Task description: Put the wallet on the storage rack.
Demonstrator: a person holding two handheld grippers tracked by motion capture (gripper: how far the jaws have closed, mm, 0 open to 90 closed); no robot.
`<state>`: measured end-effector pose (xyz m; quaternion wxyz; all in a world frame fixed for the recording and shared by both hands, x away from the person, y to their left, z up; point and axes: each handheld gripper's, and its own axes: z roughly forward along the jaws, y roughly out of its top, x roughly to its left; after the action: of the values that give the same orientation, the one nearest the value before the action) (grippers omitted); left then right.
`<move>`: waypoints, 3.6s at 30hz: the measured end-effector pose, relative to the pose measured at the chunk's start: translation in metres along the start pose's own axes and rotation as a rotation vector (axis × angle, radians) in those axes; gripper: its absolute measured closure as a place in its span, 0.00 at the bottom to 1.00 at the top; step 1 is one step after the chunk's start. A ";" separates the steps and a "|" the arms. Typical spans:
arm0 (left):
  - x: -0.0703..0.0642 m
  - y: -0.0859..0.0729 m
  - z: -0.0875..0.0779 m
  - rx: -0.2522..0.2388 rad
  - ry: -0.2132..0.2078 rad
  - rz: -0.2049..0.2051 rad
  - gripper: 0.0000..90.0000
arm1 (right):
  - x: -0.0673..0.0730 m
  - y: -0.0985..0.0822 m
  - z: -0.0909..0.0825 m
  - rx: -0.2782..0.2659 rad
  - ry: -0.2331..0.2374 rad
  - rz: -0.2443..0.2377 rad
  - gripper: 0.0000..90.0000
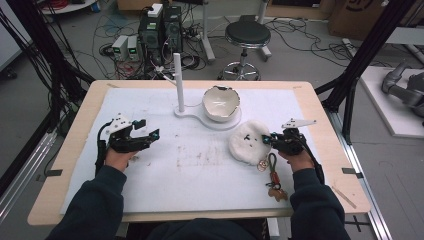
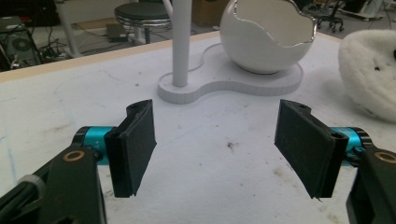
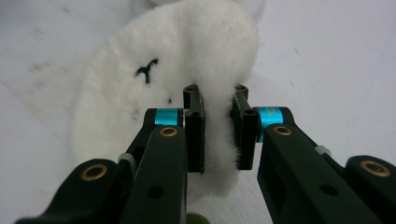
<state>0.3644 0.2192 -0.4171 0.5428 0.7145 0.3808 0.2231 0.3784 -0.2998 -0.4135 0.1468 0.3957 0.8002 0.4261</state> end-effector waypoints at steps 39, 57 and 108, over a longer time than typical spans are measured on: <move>-0.079 0.012 0.049 0.066 -0.433 0.134 0.84 | 0.095 0.042 0.029 -0.204 0.224 -0.255 0.80; -0.076 0.011 0.050 0.084 -0.390 0.135 0.60 | 0.097 0.040 0.033 -0.157 0.205 -0.418 0.87; -0.033 0.007 0.031 0.047 -0.159 -0.024 0.42 | 0.018 0.141 0.067 -0.108 -0.176 -0.587 0.86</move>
<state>0.3695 0.1732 -0.4167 0.5570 0.7379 0.3503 0.1501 0.4768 -0.2021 -0.3387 0.3530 0.1746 0.8409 0.3713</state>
